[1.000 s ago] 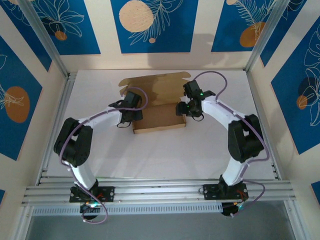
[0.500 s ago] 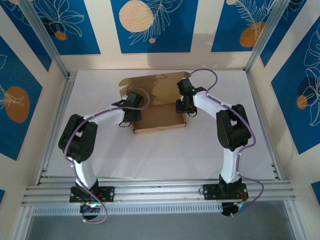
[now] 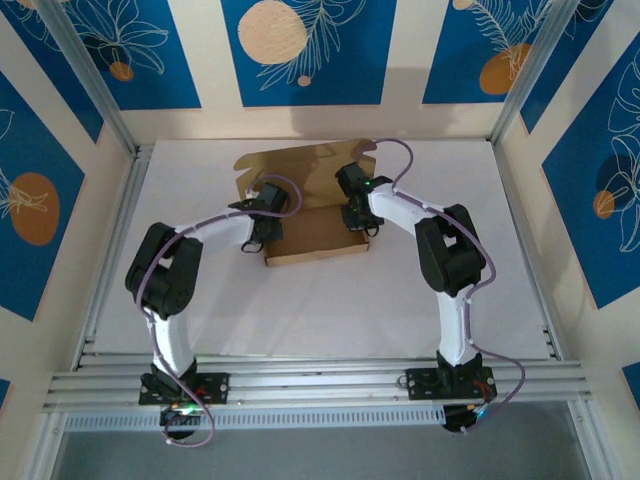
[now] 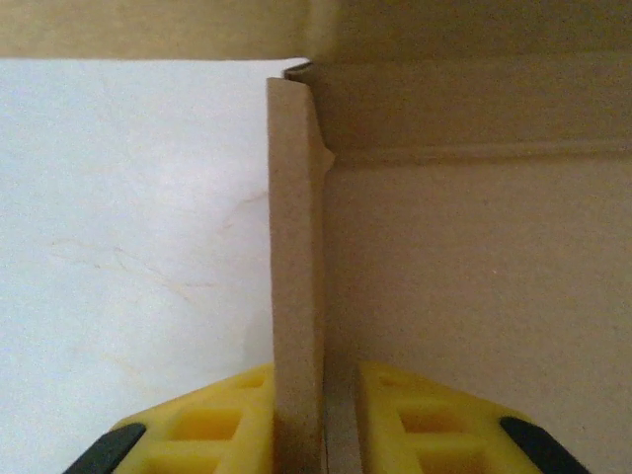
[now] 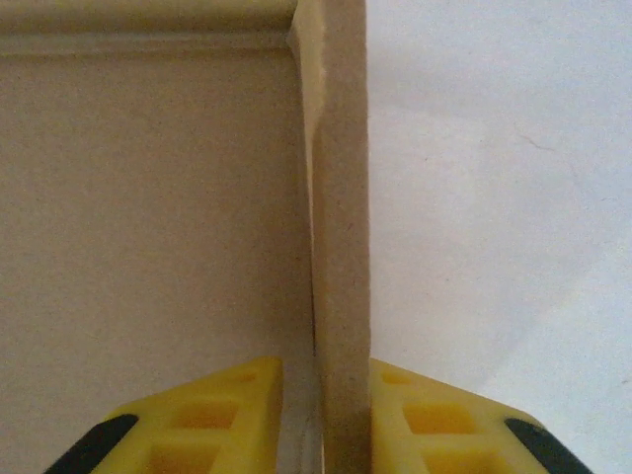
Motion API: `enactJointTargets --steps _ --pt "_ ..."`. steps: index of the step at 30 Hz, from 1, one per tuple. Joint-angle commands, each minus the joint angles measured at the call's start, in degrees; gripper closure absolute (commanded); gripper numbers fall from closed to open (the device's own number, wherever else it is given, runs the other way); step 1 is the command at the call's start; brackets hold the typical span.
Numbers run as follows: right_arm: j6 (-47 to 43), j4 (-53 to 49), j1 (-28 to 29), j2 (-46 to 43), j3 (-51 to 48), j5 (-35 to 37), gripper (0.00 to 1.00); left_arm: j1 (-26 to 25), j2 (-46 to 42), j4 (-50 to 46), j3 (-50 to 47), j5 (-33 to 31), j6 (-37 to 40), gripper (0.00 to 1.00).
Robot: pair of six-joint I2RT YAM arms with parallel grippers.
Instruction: Fold the paper box
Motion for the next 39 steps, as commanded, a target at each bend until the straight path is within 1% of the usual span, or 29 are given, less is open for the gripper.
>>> enactJointTargets --steps 1,4,7,12,15,16,17,19,21,23,24,26,29,30,35,37,39 --pt "0.4 -2.6 2.22 0.85 2.19 6.5 0.78 -2.17 0.97 -3.78 3.95 -6.63 0.87 0.77" --pt "1.35 -3.37 3.48 0.82 2.43 10.29 0.8 -4.07 2.76 -9.23 7.65 -12.92 0.06 0.78" --pt "2.12 -4.18 4.47 1.13 2.7 13.04 0.82 -5.31 4.53 -12.7 9.78 -15.49 -1.66 0.8" --pt "4.52 -4.92 5.76 1.23 2.01 15.23 0.82 -6.02 5.55 -12.76 9.45 -14.78 -3.95 0.8" --pt "6.31 -4.7 5.79 0.95 1.1 14.31 0.82 -6.29 5.56 -12.3 9.15 -14.48 -4.17 0.8" --pt "6.69 -4.39 5.7 0.55 0.74 13.51 0.82 -6.19 5.38 -11.86 8.89 -14.17 -4.19 0.79" --pt "6.97 -3.88 5.4 -0.2 0.06 12.66 0.81 -6.15 4.86 -10.97 8.17 -13.72 -3.85 0.75" --pt "7.31 -2.05 4.77 -2.73 -2.04 10.26 0.74 -5.64 2.44 -6.77 5.33 -11.07 -2.31 0.62" --pt "7.5 0.57 3.4 -6.12 -4.61 6.34 0.54 -5.13 -1.03 -0.67 1.29 -7.82 -0.2 0.46" --pt "7.26 3.45 2.03 -9.48 -7.26 2.49 0.42 -4.87 -3.56 3.81 -1.3 -5.62 2.42 0.37" --pt "6.71 5.22 1.45 -11.1 -8.88 0.44 0.37 -4.87 -4.79 5.08 -2.19 -5.16 3.52 0.34" --pt "5.73 8.67 0.36 -14.49 -11.99 -2.53 0.27 -4.57 -7.0 7.5 -4.05 -3.42 5.3 0.32" --pt "4.56 11.93 -1.31 -18.92 -15.17 -7.03 0.04 -4.06 -11.08 10.59 -7.48 -1.52 6.83 0.27" --pt "3.98 12.79 -1.55 -20.49 -16.29 -7.6 0.0 -3.71 -12.57 11.62 -8.69 -0.38 7.93 0.25" --pt "1.32 17.94 -2.58 -31.43 -23.49 -8.73 0.0 -2.41 -19.71 12.28 -12.36 1.14 11.83 0.16" --pt "-0.56 21.09 -3.38 -37.33 -26.38 -9.73 0.0 -2.35 -23.87 14.19 -15.05 2.02 14.94 0.12" --pt "-3.39 25.24 -4.42 -42.24 -28.79 -10.85 0.03 -2.28 -29.34 18.29 -18.76 5.35 20.42 0.08"
